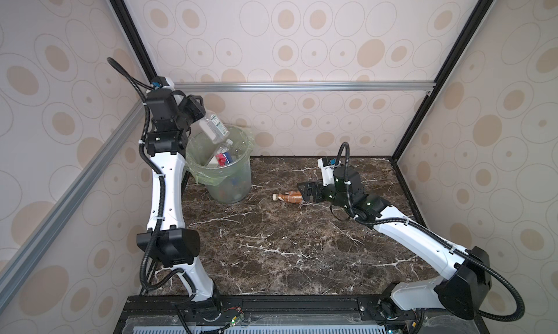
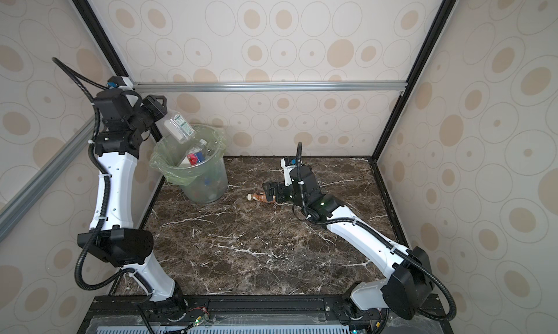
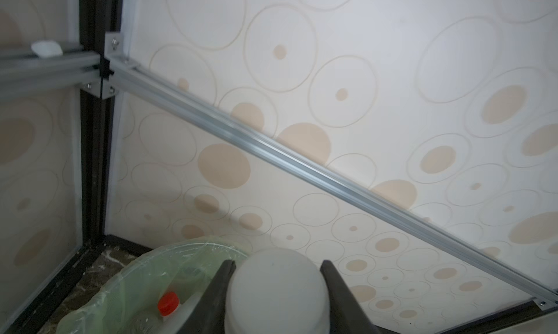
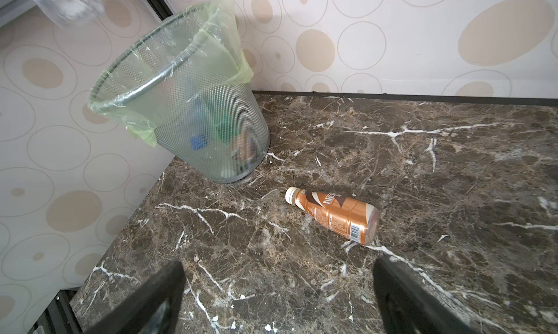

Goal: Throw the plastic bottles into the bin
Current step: 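Carry the green-label bottle over the bin with the left gripper and release it, then grasp the orange Nescafe bottle with the right gripper while left returns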

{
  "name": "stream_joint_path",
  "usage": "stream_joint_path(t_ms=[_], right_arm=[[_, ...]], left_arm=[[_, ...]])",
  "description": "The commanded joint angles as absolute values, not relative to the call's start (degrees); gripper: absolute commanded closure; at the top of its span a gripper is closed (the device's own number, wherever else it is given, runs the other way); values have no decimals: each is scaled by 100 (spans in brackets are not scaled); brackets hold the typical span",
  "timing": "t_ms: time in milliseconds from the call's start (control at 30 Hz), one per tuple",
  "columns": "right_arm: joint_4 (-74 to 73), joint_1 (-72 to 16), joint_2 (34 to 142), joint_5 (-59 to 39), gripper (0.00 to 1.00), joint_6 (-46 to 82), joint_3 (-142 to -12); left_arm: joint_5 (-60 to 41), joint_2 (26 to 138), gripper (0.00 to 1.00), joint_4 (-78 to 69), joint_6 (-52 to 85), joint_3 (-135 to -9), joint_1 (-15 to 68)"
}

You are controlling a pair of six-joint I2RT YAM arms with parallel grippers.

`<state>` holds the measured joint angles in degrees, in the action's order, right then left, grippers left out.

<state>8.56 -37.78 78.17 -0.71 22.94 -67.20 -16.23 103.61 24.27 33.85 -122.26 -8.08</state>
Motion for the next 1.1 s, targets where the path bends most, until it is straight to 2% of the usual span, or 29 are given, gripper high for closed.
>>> stream_joint_path(t_ms=[0,67,100,367,600,867,1067], right_arm=[[774,-3731,7915,-249,0,2344,-6671],[774,-3725,7941,-266,0,2371,-6667],[761,-3729,7947,-270,0,2382,-6649],[899,-3608,8358,-71,0,2303,-6818],[1482,-3345,9595,80,0,1953,-7571],[2071,-3130,11310,-170,0,890,-9201],[2848,-3051,12509,-787,0,424,-10550]], left_arm=[[-2210,10692,31,2554,3539,-11712,-667],[-2268,10732,15,2762,3366,-11735,-646],[-2236,10682,1,2848,3292,-11795,-633],[-2181,10015,1,3117,2927,-12364,-364],[-1752,9480,1,3132,2570,-12234,160],[-1621,8379,1,2065,2881,-9809,1468],[-1561,7591,1,1509,3279,-8132,1864]])
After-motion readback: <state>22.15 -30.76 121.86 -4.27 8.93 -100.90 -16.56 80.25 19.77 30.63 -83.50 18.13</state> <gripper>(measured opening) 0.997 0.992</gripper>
